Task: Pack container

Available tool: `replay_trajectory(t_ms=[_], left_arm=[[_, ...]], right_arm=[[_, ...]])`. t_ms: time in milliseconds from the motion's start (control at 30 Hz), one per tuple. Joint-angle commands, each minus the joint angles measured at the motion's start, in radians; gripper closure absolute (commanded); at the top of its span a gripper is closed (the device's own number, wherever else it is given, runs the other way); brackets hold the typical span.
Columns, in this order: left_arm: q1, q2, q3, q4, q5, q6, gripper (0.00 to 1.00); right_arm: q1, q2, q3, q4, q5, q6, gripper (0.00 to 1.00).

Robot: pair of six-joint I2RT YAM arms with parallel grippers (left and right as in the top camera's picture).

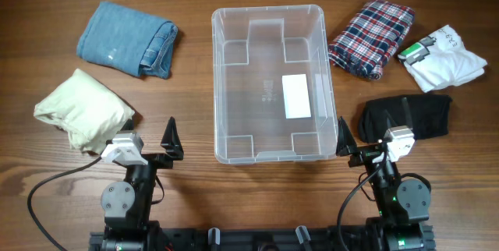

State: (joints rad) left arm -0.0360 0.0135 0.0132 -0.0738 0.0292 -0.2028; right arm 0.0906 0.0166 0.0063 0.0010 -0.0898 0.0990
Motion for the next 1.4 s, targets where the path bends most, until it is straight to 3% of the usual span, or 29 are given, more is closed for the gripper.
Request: replay_trajectory(t_ms=[0, 1267, 1367], left_arm=[[0.008, -0.007, -0.008, 0.0, 0.018, 0.013, 0.0], [0.008, -0.007, -0.008, 0.0, 0.016, 0.012, 0.0], [0.008, -0.007, -0.006, 0.011, 0.017, -0.108, 0.0]], right_arm=[[0.001, -0.003, 0.0, 0.005, -0.013, -0.018, 0.0], [0.001, 0.0, 0.0, 0.006, -0.013, 0.023, 0.0], [0.001, 0.0, 0.004, 0.004, -0.013, 0.061, 0.0]])
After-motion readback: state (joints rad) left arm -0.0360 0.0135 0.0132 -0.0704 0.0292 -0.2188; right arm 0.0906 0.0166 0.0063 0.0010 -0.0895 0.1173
